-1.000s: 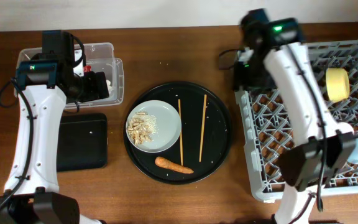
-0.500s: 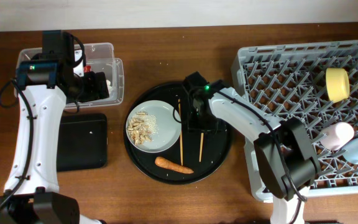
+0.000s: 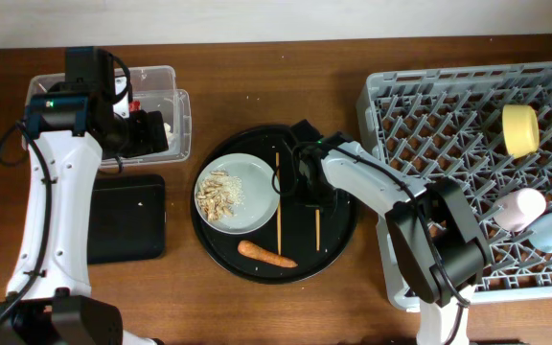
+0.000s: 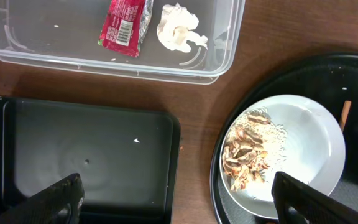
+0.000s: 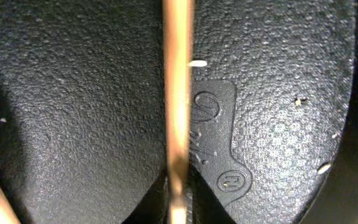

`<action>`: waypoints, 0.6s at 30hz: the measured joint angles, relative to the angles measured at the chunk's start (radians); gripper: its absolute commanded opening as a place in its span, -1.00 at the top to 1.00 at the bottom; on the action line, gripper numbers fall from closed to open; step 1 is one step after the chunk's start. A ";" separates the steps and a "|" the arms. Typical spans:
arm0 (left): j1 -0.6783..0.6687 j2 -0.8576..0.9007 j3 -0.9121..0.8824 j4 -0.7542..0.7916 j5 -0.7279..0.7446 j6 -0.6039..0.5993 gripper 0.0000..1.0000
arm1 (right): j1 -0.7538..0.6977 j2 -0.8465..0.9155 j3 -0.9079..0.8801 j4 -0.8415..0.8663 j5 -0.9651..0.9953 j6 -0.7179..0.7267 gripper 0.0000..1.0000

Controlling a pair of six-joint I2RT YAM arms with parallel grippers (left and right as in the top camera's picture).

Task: Sort waste into correct bins and load items into the dishwasher rack
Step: 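Grasp one wooden chopstick with the right gripper and put it in the rack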

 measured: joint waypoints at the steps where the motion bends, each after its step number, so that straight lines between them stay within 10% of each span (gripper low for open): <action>1: 0.000 0.000 0.000 0.000 0.000 0.000 -0.92 | 0.000 0.000 0.000 -0.004 0.000 0.006 0.91; 12: 0.000 0.000 0.000 -0.001 0.000 0.000 -0.92 | -0.034 -0.098 0.080 -0.118 -0.047 -0.082 0.91; 18: 0.000 0.000 0.000 -0.001 0.000 0.000 -0.92 | -0.304 -0.359 0.126 -0.373 -0.035 -0.358 0.91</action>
